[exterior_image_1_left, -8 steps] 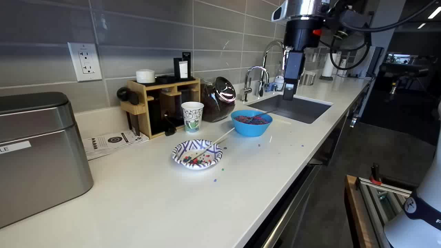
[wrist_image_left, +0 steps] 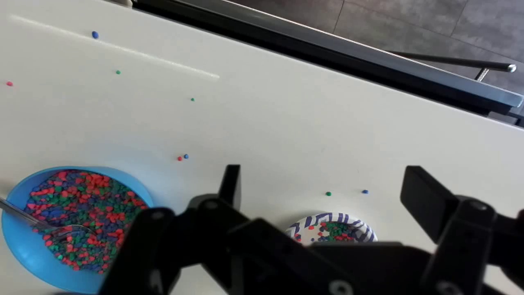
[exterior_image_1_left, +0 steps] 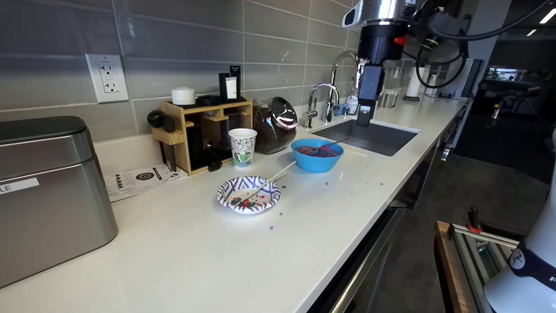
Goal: Move the straw from the bowl to the coffee cup
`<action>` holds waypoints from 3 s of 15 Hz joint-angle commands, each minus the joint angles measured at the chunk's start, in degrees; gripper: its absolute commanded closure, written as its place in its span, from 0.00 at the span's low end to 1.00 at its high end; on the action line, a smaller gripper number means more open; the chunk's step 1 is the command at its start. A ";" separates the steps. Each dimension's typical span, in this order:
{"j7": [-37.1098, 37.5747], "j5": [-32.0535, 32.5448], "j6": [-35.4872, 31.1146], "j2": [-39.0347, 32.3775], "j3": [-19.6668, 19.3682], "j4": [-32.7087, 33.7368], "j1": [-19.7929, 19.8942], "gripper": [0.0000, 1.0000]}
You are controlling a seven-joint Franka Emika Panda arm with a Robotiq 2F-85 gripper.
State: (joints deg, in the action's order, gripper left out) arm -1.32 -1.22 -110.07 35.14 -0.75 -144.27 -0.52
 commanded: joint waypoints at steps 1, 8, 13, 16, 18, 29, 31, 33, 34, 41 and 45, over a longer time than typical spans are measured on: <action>-0.06 -0.04 0.14 -0.02 0.07 0.12 0.10 0.00; -0.06 -0.04 0.14 -0.02 0.07 0.11 0.10 0.00; -9.09 1.38 -4.01 -4.23 -0.52 2.29 -2.37 0.00; -16.06 3.17 -5.45 -9.46 -0.48 5.60 -3.52 0.00; -20.08 5.11 -5.67 -13.53 -0.33 8.34 -4.00 0.00; -44.21 8.59 -21.25 -32.37 1.37 17.86 -5.86 0.00; -42.58 8.64 -20.66 -30.77 1.83 16.69 -5.02 0.00; -42.85 8.61 -21.25 -31.90 2.11 16.86 -4.95 0.00; -42.85 8.61 -21.25 -31.75 2.08 16.86 -4.89 0.00; -46.28 5.81 -27.69 -35.84 2.74 16.26 -5.27 0.00; -49.06 3.18 -33.60 -39.73 4.11 15.97 -4.77 0.00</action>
State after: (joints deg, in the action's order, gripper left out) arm -47.58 4.81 -139.96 -1.78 2.12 -128.08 -6.07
